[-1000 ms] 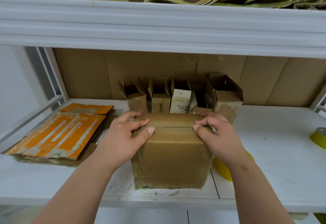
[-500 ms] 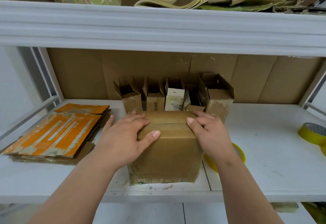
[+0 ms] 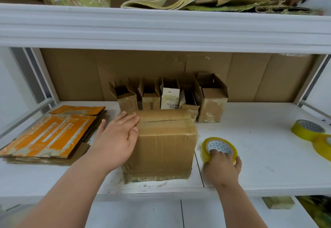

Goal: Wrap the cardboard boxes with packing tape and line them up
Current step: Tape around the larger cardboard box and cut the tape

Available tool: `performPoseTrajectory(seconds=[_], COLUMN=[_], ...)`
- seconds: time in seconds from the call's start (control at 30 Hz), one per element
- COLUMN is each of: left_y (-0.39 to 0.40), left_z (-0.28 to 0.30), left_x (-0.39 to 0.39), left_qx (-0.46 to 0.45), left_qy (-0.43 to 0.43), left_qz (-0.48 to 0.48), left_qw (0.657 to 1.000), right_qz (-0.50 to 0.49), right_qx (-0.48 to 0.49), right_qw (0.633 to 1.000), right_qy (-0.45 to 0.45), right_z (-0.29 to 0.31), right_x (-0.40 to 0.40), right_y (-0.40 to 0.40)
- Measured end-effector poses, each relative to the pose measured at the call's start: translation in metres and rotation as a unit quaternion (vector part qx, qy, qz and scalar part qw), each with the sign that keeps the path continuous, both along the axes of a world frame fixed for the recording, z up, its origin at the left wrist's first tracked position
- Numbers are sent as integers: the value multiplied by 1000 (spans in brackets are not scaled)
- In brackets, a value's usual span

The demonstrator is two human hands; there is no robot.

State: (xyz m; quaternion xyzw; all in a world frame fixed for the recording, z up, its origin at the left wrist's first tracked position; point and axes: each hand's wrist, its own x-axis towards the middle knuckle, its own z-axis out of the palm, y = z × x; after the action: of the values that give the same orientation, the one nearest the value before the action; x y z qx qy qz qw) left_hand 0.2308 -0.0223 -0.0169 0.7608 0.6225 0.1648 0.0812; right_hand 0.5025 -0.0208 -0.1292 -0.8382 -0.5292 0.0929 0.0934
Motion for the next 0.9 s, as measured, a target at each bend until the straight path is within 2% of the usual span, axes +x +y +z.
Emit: performPoseTrajectory(seconds=[0.07,0.13,0.23,0.3,0.37,0.5,0.63,0.77,0.9], left_y=[-1,-1,0,2,4,8,7,8,7], left_z=[-1,1,5,7,9,11,16,22,20], left_x=[0,2,5,7,8,7,3,-8,-22], left_qx=[7,11,11,25,50,76,56,-22,-68], left_qy=[-39,-61,-30,13,44,29,-25,-169,-331], left_qz=[8,15,20,24,25,5,-5,-16,-26], left_qw=[999,998,999,999,997,997,998,985,941], right_qz=[-12,-34,-44,-24,17,123,240,312,328], right_qx=[14,56,158,238,303,360,375,320,278], right_qw=[1000,997,977,945,919,899,887,892,902], right_qy=[-3,37,139,222,252,217,123,73,34], right_z=[0,7,33,53,72,105,126,132,137], right_x=[3,7,9,8,2,-24,-57,-84,-96], right_y=[1,0,-5,-11,-16,-28,-33,-30,-26])
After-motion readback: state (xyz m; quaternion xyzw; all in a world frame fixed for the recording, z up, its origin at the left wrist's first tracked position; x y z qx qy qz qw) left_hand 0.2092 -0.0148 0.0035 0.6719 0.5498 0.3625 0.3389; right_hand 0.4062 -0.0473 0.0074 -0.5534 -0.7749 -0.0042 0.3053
